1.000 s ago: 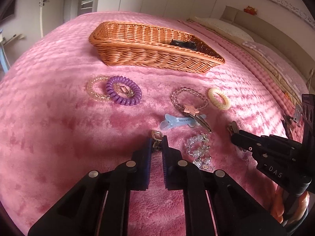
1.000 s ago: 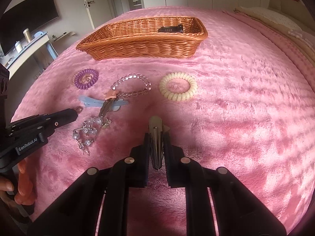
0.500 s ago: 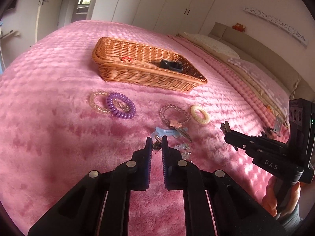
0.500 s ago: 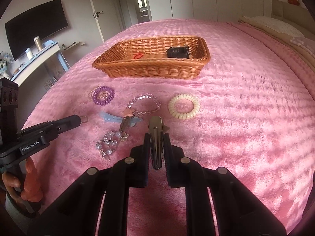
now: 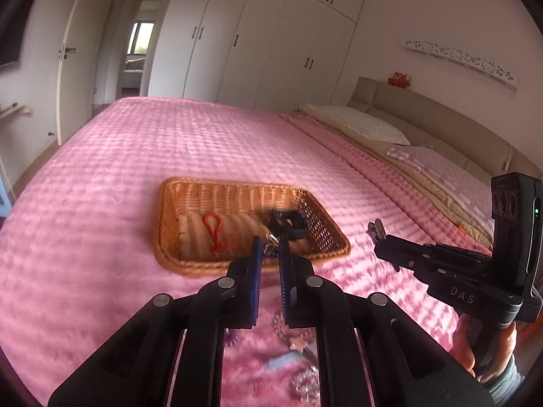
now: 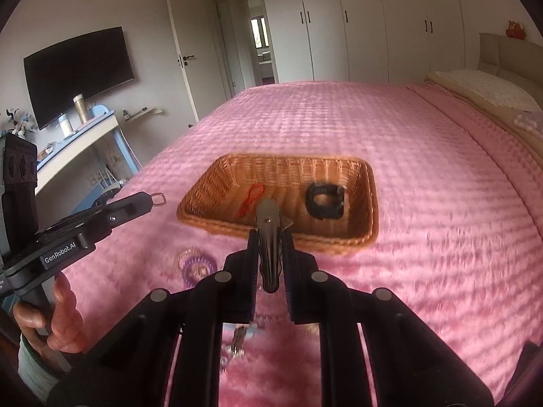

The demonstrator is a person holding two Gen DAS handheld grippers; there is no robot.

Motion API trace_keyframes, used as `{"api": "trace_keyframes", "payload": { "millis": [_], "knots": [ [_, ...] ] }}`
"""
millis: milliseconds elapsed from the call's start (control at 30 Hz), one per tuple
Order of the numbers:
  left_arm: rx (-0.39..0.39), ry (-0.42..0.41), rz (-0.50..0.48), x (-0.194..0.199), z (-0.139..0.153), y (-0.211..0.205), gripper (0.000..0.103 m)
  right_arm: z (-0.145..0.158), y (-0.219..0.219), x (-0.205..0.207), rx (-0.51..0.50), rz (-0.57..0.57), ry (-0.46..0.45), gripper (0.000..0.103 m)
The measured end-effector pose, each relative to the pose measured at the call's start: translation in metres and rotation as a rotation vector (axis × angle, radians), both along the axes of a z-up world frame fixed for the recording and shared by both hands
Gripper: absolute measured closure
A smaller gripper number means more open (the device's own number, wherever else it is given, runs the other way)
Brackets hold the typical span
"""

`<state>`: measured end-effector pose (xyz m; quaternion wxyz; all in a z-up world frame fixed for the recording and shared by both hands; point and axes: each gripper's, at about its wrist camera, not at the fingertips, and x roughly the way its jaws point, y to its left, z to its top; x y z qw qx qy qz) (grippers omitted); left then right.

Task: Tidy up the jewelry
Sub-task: 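Carry both held items into the wicker basket and open both tools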

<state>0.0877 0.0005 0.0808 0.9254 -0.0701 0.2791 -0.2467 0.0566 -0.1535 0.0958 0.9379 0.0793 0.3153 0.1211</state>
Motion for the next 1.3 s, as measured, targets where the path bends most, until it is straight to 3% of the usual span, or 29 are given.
{"api": "trace_keyframes", "payload": {
  "millis": [133,333,600,733,933,1000,1067,1300],
  "knots": [
    [-0.015,0.01,0.007,0.046,0.003,-0.002,0.095,0.0,0.002,0.056,0.042,0.013,0.044,0.091],
    [-0.009,0.06,0.02,0.099,-0.016,-0.004,0.095,-0.037,0.015,0.128,0.086,0.035,0.162,0.091],
    [0.006,0.162,0.019,0.138,-0.056,-0.007,0.095,-0.085,0.029,0.175,0.064,0.032,0.304,0.091],
    [0.018,0.205,0.032,0.148,-0.072,-0.007,0.095,-0.098,0.029,0.182,0.077,0.033,0.363,0.091],
    [0.016,0.237,0.036,0.15,-0.08,-0.004,0.094,-0.101,0.027,0.181,0.053,0.015,0.361,0.091],
    [0.001,0.237,0.035,0.148,-0.077,0.0,0.084,-0.098,0.026,0.177,0.047,0.013,0.352,0.084],
    [-0.007,0.217,0.04,0.142,-0.071,0.004,0.076,-0.092,0.022,0.169,0.051,0.009,0.332,0.07],
    [-0.031,0.131,0.016,0.097,-0.034,0.018,0.071,-0.062,0.014,0.136,0.094,0.043,0.267,0.07]
  ]
}}
